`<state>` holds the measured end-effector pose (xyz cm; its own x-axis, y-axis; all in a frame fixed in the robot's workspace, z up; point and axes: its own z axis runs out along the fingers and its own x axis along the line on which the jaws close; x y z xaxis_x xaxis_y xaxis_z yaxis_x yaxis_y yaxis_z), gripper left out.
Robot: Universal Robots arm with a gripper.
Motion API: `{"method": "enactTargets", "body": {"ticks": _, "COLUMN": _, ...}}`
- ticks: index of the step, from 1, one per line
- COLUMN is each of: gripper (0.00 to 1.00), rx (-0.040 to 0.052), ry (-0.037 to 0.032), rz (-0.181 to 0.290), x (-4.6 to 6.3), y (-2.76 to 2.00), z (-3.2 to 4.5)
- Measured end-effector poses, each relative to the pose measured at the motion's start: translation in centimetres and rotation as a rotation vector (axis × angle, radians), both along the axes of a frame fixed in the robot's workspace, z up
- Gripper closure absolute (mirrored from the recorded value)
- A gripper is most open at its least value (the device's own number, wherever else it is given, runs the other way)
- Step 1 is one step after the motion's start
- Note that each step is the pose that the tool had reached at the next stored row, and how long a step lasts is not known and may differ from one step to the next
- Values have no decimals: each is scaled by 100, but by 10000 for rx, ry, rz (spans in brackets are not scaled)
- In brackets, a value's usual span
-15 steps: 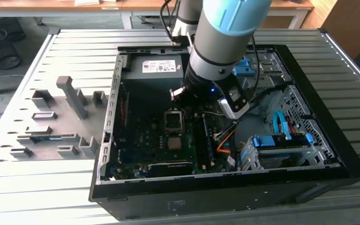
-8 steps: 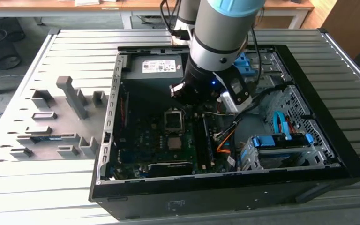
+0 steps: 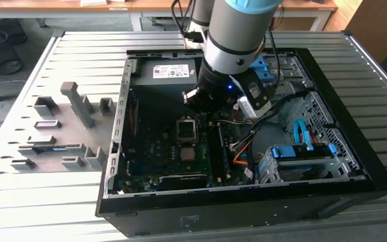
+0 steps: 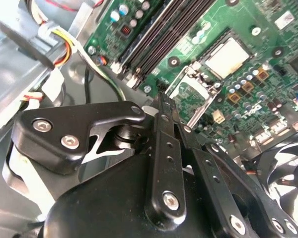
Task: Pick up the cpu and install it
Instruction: 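Close the cpu cover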
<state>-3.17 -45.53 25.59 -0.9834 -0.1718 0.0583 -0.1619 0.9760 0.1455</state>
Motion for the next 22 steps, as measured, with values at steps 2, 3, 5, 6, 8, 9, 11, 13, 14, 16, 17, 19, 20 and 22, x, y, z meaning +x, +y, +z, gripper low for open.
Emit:
{"method": "enactTargets", "body": {"ticks": 2, "gripper": 90, "rx": 146, "ry": 0, "rz": 179, "x": 0, "y": 0, "z": -1}}
{"method": "enactTargets", "body": {"ticks": 3, "gripper": 90, "rx": 162, "ry": 1, "rz": 332, "x": 0, "y": 1, "z": -2}}
{"method": "enactTargets", "body": {"ticks": 5, "gripper": 90, "rx": 161, "ry": 4, "rz": 702, "x": 0, "y": 0, "z": -3}}
{"method": "enactTargets", "body": {"ticks": 6, "gripper": 90, "rx": 161, "ry": 6, "rz": 880, "x": 0, "y": 0, "z": -4}}
{"method": "enactTargets", "body": {"ticks": 8, "gripper": 90, "rx": 163, "ry": 8, "rz": 1241, "x": 0, "y": 0, "z": -7}}
{"method": "enactTargets", "body": {"ticks": 9, "gripper": 90, "rx": 162, "ry": 9, "rz": 1420, "x": 0, "y": 0, "z": -8}}
{"method": "enactTargets", "body": {"ticks": 11, "gripper": 90, "rx": 162, "ry": 12, "rz": 1795, "x": 0, "y": 0, "z": -10}}
{"method": "enactTargets", "body": {"ticks": 13, "gripper": 90, "rx": 161, "ry": 16, "rz": 2156, "x": 0, "y": 0, "z": -12}}
{"method": "enactTargets", "body": {"ticks": 14, "gripper": 90, "rx": 162, "ry": 17, "rz": 2336, "x": 0, "y": 0, "z": -13}}
{"method": "enactTargets", "body": {"ticks": 16, "gripper": 90, "rx": 162, "ry": 20, "rz": 2695, "x": 0, "y": 0, "z": -16}}
{"method": "enactTargets", "body": {"ticks": 17, "gripper": 90, "rx": 162, "ry": 21, "rz": 2887, "x": 0, "y": 0, "z": -18}}
{"method": "enactTargets", "body": {"ticks": 19, "gripper": 90, "rx": 162, "ry": 24, "rz": 3222, "x": 0, "y": 0, "z": -25}}
{"method": "enactTargets", "body": {"ticks": 20, "gripper": 90, "rx": 161, "ry": 25, "rz": 3362, "x": 1, "y": 0, "z": -28}}
{"method": "enactTargets", "body": {"ticks": 22, "gripper": 90, "rx": 161, "ry": 28, "rz": 3649, "x": 2, "y": 0, "z": -37}}
